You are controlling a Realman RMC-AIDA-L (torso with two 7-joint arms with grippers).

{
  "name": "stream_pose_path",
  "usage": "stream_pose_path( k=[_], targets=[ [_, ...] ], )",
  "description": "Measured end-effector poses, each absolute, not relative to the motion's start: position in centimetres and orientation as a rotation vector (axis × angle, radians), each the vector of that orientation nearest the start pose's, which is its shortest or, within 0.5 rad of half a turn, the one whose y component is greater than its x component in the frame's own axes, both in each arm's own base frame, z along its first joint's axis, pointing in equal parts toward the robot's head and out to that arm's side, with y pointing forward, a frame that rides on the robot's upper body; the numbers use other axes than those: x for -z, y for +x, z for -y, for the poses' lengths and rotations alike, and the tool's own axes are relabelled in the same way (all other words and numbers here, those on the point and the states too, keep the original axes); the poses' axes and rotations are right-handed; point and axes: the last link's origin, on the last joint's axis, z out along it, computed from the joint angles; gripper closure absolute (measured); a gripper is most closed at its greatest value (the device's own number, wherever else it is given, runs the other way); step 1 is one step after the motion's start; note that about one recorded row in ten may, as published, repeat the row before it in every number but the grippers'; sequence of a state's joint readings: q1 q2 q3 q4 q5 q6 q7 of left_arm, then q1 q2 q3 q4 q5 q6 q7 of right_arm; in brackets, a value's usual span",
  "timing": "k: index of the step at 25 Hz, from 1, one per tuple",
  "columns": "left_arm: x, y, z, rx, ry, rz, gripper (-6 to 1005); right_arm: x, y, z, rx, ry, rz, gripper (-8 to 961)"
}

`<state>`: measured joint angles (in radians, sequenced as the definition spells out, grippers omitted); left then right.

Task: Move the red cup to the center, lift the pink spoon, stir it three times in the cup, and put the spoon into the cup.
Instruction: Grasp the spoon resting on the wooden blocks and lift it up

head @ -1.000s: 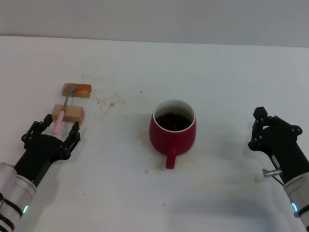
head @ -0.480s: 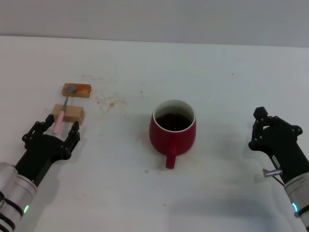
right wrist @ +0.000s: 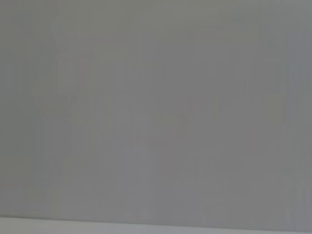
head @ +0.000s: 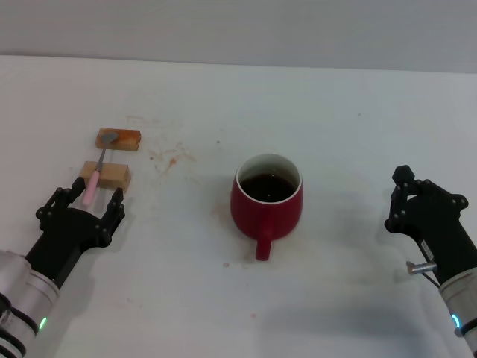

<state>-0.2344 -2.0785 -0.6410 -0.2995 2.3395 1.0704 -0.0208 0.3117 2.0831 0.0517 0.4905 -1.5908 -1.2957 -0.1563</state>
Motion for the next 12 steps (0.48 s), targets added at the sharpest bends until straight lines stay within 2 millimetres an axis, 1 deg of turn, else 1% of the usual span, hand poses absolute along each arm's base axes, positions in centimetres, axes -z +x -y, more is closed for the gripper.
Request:
stream_pose_path(
  k=[12],
  targets=[
    [7.05,-34.36,-25.85,0.528,-1.833,0.573,390,8.99,29.72,-24.34,-0.714,-1.717,-0.606,953]
  ],
)
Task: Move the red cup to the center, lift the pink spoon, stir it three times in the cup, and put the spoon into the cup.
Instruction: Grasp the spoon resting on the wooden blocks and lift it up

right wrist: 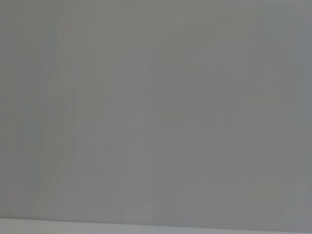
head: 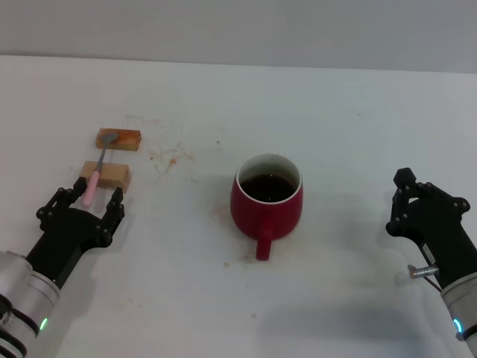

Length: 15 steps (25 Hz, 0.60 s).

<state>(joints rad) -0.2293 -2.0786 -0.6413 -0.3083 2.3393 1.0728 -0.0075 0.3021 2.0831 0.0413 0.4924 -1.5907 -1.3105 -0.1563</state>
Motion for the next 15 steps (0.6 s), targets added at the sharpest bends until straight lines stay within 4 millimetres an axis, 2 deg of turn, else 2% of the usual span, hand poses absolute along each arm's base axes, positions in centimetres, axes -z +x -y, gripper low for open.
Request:
stream_pose_path(
  k=[12,15],
  targets=[
    [7.04,-34.32,-25.68,0.527,-1.838,0.559,455,8.99,29.75,-24.29,-0.714,-1.717,-0.607,953],
    [7.04,-34.32,-25.68,0.527,-1.838,0.559,499,9.0,29.74,-24.27,-0.714,-1.718,-0.607,953]
  ],
)
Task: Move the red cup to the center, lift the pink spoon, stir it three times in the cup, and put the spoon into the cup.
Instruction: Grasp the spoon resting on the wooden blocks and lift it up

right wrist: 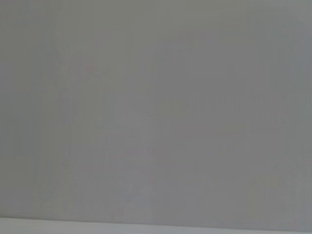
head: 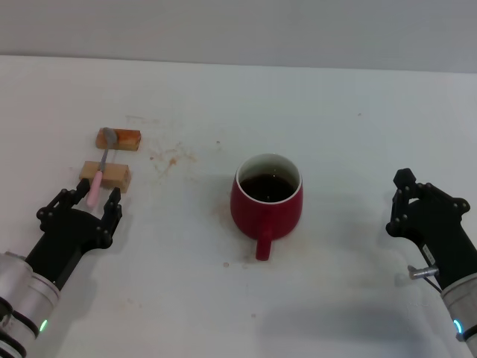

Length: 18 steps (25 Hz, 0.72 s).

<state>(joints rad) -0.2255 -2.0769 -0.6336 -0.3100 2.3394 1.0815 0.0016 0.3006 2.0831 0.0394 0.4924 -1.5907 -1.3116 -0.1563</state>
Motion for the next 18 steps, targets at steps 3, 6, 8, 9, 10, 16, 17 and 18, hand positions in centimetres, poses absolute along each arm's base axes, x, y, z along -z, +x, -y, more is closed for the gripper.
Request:
stream_pose_path(
  k=[3,6,8,9,10,16,17,18],
  targets=[
    [7.04,-34.32,-25.68,0.527,-1.838,0.559,503,9.08,29.72,-24.19,-0.714,-1.724,-0.605,953],
    [7.06,-34.34,-25.68,0.526,-1.839,0.56,508,9.14,29.71,-24.13,-0.715,-1.729,-0.606,953],
    [7.02,-34.4,-25.7,0.523,-1.838,0.562,511,9.15,29.7,-24.12,-0.716,-1.73,-0.607,953],
    [7.01,-34.43,-25.71,0.521,-1.838,0.562,512,9.15,29.7,-24.11,-0.716,-1.73,-0.608,953],
    [7.0,-34.44,-25.73,0.52,-1.837,0.563,514,9.16,29.7,-24.11,-0.717,-1.73,-0.608,953],
    [6.96,-34.45,-25.78,0.52,-1.836,0.563,523,9.3,29.66,-23.96,-0.718,-1.741,-0.608,953],
    [6.95,-34.45,-25.77,0.521,-1.835,0.563,524,9.3,29.66,-23.96,-0.718,-1.742,-0.608,953],
    [6.95,-34.45,-25.77,0.521,-1.835,0.563,525,9.3,29.66,-23.96,-0.718,-1.742,-0.608,953]
  ],
)
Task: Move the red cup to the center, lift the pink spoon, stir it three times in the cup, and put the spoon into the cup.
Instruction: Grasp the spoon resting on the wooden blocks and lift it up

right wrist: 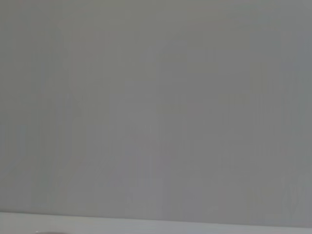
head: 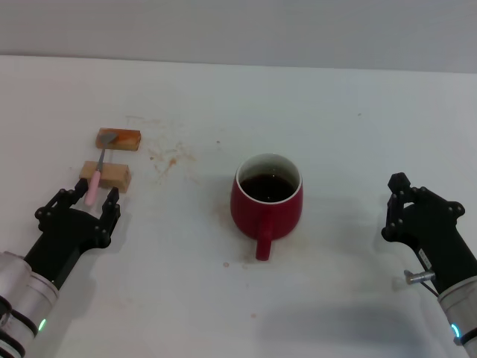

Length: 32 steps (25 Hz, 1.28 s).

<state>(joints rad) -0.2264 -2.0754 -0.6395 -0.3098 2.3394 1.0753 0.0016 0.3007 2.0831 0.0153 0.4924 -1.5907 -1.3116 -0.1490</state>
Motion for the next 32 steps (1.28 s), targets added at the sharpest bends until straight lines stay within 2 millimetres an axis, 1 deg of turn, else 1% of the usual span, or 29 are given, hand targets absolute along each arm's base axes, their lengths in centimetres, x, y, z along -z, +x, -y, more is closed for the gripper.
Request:
stream_pose_path(
  k=[32],
  targets=[
    [6.95,-34.52,-25.99,0.511,-1.84,0.562,573,9.31,29.71,-23.81,-0.718,-1.74,-0.611,952]
  ],
)
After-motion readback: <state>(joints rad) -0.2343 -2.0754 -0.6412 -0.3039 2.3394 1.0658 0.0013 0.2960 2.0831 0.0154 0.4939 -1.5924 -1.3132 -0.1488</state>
